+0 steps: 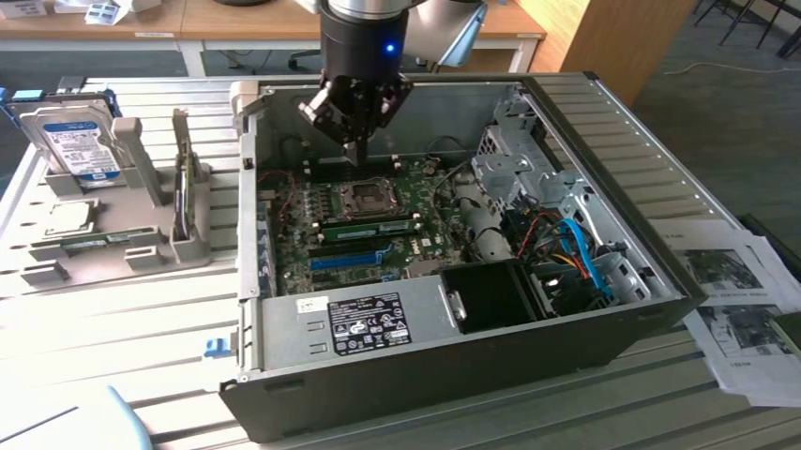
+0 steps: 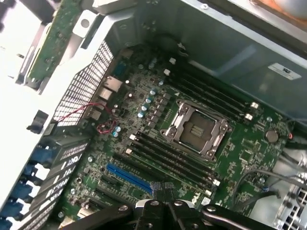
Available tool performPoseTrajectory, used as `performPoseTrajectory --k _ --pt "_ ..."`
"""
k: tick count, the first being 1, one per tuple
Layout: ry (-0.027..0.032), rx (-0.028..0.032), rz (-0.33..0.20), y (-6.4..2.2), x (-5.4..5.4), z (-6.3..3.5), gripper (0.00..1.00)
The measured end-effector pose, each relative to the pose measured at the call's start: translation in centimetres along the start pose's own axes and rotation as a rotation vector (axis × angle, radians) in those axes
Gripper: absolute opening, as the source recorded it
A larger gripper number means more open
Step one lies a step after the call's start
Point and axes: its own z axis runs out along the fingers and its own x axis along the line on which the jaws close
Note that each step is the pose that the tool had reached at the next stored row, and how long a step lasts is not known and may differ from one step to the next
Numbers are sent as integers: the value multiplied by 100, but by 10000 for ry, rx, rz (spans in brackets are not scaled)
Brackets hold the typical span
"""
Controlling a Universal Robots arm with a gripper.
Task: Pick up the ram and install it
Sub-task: 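Press down the ram until it locks into place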
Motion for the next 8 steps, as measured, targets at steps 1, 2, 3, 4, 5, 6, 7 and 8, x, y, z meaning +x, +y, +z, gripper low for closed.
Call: performPoseTrajectory --k 1,2,3,4,5,6,7,8 --pt "-6 3 149 0 0 1 9" --pt "-12 6 308 0 0 1 9" --pt "-18 8 472 0 0 2 9" --pt "-25 11 646 0 0 3 9" --pt "-33 13 820 0 0 5 9" --pt "-39 16 996 0 0 5 9" --pt "-45 19 1167 0 0 6 9" --pt "-53 22 1353 0 0 7 9"
